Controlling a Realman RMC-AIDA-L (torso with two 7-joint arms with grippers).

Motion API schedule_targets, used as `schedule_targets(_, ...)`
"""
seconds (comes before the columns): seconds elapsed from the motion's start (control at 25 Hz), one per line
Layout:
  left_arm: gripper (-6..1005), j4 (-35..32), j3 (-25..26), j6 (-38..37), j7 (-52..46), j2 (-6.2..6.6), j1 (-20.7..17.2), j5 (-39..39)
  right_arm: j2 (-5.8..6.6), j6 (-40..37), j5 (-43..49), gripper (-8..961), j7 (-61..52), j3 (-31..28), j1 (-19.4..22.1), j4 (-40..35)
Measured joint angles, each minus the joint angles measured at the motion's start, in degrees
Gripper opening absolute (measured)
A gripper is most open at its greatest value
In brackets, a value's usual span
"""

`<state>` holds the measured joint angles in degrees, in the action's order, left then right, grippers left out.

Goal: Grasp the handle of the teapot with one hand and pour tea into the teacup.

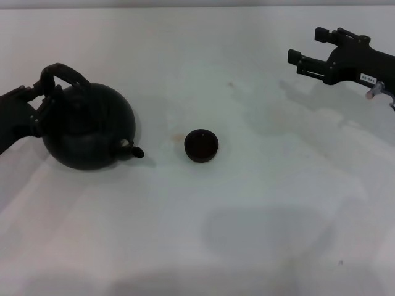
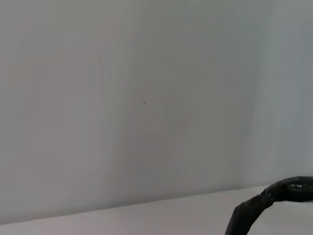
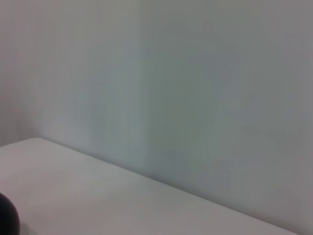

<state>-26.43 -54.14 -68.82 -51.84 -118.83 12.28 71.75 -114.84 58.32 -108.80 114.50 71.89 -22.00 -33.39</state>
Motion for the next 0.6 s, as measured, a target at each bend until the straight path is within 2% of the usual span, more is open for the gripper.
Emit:
schedule_targets(0.2, 283, -0.52, 0.45, -0.35, 2.62, -0.22, -0.95, -0.69, 0.07, 0.06, 0.00, 844, 0.38, 0.00, 0.16, 0.00)
schedule_targets(0.6, 691, -4.52, 0.62, -2.36, 5.81, -0.25, -5.02, -3.55, 0.06, 0.14, 0.00, 842, 1.13, -0.17, 0.49, 0.62)
